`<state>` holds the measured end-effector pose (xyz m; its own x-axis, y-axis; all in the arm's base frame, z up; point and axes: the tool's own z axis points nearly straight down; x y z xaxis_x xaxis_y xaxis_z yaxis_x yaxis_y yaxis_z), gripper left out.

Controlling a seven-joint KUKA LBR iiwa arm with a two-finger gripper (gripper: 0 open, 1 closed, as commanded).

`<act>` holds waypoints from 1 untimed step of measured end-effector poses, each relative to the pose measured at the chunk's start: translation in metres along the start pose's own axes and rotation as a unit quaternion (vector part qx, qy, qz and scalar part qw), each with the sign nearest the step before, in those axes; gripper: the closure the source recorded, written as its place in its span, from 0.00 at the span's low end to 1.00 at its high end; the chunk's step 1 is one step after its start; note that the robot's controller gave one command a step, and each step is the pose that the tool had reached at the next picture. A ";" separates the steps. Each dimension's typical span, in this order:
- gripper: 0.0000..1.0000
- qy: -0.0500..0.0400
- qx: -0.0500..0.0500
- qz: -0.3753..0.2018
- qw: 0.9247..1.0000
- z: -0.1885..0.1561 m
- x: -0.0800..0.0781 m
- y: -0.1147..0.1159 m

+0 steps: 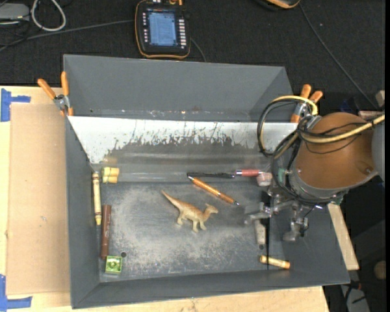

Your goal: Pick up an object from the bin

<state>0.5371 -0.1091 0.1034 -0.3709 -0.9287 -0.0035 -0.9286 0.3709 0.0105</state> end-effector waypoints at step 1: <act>0.00 0.000 0.003 0.046 0.999 0.034 -0.007 -0.001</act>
Offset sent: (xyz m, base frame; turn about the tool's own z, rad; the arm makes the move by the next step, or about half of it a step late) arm 0.0012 0.0117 -0.0334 -0.5335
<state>0.5404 -0.1031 0.0690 -0.4544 -0.8908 -0.0019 -0.8908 0.4544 0.0047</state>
